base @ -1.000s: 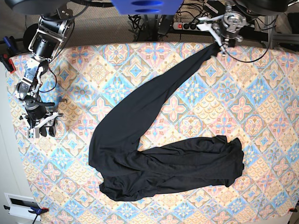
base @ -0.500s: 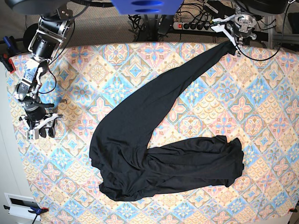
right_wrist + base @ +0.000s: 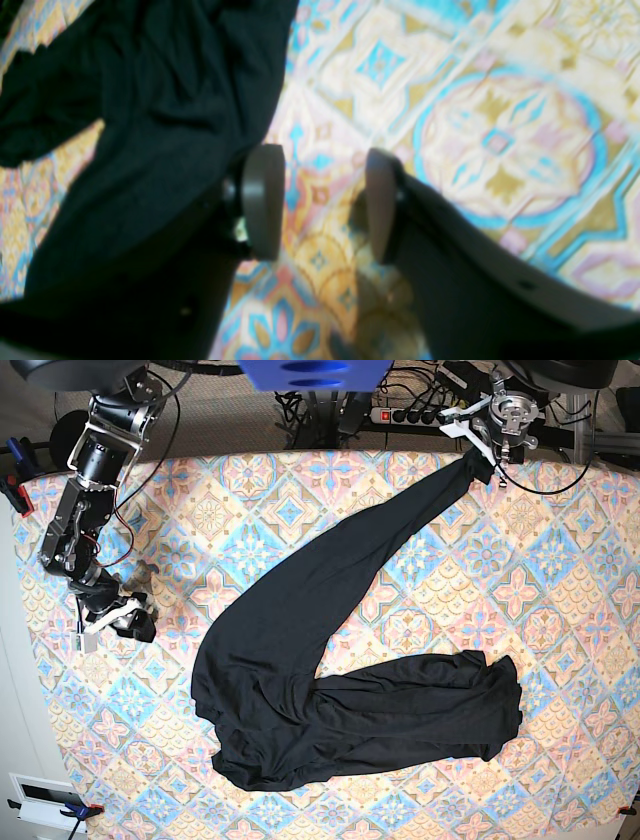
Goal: Layout the t-shirt on the table in an organized manner, then fold the t-shirt properly
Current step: 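Lower the right gripper to the shirt edge near it and grasp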
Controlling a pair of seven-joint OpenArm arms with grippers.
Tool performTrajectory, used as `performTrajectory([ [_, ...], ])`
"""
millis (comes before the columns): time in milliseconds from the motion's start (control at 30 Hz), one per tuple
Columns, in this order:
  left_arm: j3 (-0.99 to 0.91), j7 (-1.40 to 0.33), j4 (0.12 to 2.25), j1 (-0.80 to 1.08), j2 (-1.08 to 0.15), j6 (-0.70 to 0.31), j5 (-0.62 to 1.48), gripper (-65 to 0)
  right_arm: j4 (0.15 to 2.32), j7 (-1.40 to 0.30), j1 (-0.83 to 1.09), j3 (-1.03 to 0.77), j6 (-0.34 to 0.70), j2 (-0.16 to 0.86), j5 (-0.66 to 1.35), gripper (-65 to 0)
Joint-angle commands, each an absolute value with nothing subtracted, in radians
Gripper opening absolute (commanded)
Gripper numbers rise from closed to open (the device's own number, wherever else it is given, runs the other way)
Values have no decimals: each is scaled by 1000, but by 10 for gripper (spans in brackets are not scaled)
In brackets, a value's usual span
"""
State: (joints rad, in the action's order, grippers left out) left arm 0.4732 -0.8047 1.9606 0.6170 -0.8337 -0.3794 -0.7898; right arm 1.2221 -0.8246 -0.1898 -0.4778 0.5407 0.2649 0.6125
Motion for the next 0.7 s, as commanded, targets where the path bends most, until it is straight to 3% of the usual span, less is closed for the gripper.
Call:
performTrajectory([
  [0,473,-811,1972,607,-848,-372,-805,-607,1236,-811,-211,-479,547,282,638,-377],
  [333,475,-811,1972,604,-834,-372,-800,-584,1086,-820,-225,-455,547,205,639,-370],
  [667,467,-811,1972,602,-808,-372,-796,-501,984,-820,-329,-452,547,173,633,-370],
])
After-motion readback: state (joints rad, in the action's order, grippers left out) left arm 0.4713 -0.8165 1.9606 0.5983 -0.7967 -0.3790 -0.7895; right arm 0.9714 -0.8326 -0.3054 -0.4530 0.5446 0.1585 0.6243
